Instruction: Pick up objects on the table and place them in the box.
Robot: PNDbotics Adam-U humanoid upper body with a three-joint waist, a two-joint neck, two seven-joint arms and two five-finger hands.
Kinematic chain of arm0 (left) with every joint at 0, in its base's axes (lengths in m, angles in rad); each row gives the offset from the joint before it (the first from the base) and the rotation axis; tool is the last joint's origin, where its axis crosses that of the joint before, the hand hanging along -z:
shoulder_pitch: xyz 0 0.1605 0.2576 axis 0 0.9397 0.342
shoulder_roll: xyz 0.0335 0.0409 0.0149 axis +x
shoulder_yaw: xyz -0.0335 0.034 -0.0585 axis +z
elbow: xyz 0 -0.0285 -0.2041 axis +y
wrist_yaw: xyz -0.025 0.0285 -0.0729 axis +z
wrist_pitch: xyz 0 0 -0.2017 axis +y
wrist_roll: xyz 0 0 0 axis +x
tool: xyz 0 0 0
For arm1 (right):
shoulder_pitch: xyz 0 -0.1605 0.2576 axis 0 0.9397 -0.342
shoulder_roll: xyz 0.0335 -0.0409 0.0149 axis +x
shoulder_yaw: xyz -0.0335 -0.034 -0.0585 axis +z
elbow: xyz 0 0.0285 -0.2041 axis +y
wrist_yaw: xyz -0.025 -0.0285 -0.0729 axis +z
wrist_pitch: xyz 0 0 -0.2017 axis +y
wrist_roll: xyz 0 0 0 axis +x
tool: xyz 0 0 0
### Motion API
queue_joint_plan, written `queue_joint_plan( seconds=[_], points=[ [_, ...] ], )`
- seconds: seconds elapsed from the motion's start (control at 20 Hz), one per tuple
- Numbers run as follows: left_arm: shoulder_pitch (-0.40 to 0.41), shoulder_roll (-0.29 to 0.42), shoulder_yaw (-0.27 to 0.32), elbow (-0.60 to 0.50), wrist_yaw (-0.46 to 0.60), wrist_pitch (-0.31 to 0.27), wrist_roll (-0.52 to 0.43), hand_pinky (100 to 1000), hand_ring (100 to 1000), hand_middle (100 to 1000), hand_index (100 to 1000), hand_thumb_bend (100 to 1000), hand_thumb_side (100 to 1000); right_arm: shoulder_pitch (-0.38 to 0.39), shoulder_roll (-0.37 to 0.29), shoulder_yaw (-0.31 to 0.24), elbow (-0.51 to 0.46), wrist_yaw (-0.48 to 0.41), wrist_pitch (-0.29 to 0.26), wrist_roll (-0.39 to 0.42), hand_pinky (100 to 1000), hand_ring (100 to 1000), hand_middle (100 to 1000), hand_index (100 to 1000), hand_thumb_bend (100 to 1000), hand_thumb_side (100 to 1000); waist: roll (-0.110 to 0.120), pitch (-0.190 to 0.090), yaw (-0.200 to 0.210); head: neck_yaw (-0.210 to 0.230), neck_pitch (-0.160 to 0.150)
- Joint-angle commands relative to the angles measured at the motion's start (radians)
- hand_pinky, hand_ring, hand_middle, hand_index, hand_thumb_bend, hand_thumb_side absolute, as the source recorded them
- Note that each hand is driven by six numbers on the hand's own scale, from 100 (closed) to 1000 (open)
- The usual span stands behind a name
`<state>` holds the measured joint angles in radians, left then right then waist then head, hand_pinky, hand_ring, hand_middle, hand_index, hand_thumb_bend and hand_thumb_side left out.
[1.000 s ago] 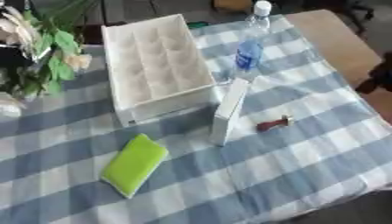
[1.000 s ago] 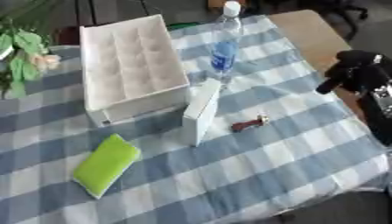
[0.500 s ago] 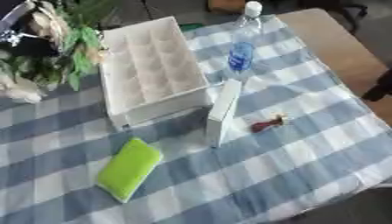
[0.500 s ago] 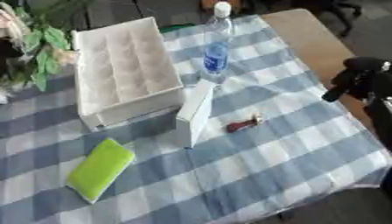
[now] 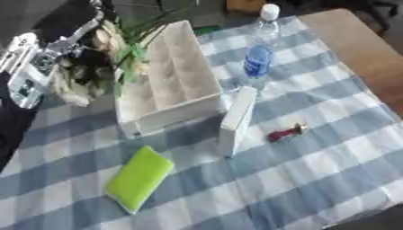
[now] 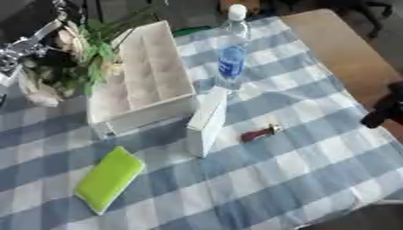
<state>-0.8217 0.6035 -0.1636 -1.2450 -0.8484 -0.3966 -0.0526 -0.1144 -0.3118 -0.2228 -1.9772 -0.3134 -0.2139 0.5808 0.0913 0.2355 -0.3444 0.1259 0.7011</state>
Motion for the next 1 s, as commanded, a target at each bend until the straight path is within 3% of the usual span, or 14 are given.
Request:
queue_joint_plan(
  seconds=[0.05,0.15,0.2,0.3,0.35,0.4,0.9,0.95,1.0],
  points=[
    [-0.027,0.016,-0.007,-0.016,-0.057,-0.019,0.010,665,498,408,489,329,159,-0.012,-0.014,0.000,-0.023,-0.007,0.001,0.007,579,524,596,806,100,722,-0.001,-0.011,-0.007,0.017,-0.013],
    [-0.026,0.009,-0.008,-0.019,-0.096,-0.034,0.015,668,514,445,526,343,168,-0.017,-0.013,0.002,-0.023,-0.007,0.003,0.011,579,525,596,806,100,723,0.003,-0.008,-0.012,0.020,-0.016],
    [-0.025,0.006,-0.010,-0.018,-0.111,-0.041,0.022,688,552,495,600,393,197,-0.019,-0.013,0.003,-0.023,-0.007,0.004,0.013,579,525,596,807,100,723,0.005,-0.006,-0.015,0.021,-0.018],
    [-0.022,0.002,-0.019,-0.018,-0.156,-0.062,0.031,725,609,571,666,412,231,-0.024,-0.013,0.006,-0.023,-0.010,0.004,0.017,579,525,596,807,100,722,0.006,-0.004,-0.020,0.022,-0.022],
    [-0.021,-0.001,-0.021,-0.017,-0.176,-0.071,0.033,725,609,571,666,412,231,-0.025,-0.013,0.005,-0.023,-0.010,0.004,0.017,579,525,596,807,100,722,0.007,-0.004,-0.022,0.023,-0.024],
    [-0.020,-0.003,-0.023,-0.015,-0.194,-0.080,0.036,772,675,644,726,428,265,-0.026,-0.013,0.005,-0.023,-0.011,0.004,0.018,580,525,596,806,100,720,0.007,-0.003,-0.024,0.023,-0.025],
    [0.008,0.000,-0.021,0.026,-0.366,-0.120,-0.044,860,795,735,833,381,333,-0.025,-0.014,0.000,-0.023,-0.009,0.004,0.016,581,525,597,805,100,721,0.009,-0.004,-0.024,0.016,-0.030],
    [0.016,0.006,-0.020,0.028,-0.376,-0.127,-0.066,900,841,784,874,454,377,-0.024,-0.014,-0.002,-0.023,-0.009,0.004,0.015,581,525,597,805,100,720,0.008,-0.004,-0.022,0.014,-0.031],
    [0.023,0.010,-0.015,0.026,-0.382,-0.134,-0.085,905,847,794,882,468,479,-0.023,-0.014,-0.003,-0.023,-0.008,0.004,0.014,581,525,597,805,100,720,0.008,-0.005,-0.020,0.012,-0.031]
  ],
)
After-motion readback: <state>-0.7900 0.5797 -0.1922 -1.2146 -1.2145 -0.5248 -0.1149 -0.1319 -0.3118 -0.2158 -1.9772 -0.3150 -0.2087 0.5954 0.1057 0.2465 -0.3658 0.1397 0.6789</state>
